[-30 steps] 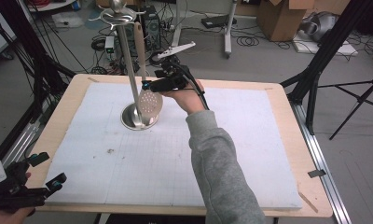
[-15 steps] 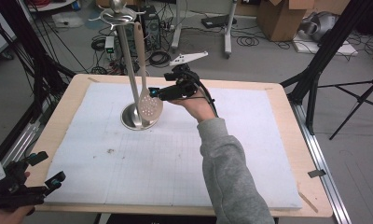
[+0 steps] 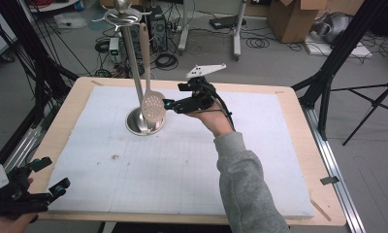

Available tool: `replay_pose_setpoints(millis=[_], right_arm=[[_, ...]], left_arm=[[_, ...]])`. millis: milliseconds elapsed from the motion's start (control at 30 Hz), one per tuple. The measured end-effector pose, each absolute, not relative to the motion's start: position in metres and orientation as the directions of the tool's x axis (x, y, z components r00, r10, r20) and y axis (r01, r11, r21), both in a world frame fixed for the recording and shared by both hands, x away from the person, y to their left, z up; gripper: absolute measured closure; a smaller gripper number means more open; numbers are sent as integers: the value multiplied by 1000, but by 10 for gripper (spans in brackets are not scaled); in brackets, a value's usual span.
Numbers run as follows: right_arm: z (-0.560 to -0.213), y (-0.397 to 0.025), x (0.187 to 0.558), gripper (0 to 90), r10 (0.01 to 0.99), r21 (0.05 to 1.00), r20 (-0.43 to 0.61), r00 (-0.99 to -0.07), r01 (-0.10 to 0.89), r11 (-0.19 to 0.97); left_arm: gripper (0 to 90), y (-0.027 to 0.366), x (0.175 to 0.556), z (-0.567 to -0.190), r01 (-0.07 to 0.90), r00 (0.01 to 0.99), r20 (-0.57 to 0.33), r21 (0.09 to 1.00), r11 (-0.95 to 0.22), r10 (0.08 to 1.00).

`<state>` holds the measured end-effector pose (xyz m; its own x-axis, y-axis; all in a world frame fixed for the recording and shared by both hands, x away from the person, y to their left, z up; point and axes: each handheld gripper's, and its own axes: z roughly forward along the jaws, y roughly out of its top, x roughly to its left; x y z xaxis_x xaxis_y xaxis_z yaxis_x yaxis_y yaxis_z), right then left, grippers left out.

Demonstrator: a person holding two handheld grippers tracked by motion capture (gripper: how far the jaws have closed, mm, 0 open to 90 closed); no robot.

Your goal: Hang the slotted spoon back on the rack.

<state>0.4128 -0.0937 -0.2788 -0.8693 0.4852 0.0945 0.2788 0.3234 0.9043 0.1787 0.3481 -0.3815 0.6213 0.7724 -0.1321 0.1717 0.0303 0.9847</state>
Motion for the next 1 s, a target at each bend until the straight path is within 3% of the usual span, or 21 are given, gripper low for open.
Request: replay_pose_setpoints(millis=[1000], right_arm=[[-320, -138, 376, 153, 532, 934, 34, -846, 217, 285]], left_arm=[[17, 336, 199, -387, 190, 647, -133, 982, 10, 751]])
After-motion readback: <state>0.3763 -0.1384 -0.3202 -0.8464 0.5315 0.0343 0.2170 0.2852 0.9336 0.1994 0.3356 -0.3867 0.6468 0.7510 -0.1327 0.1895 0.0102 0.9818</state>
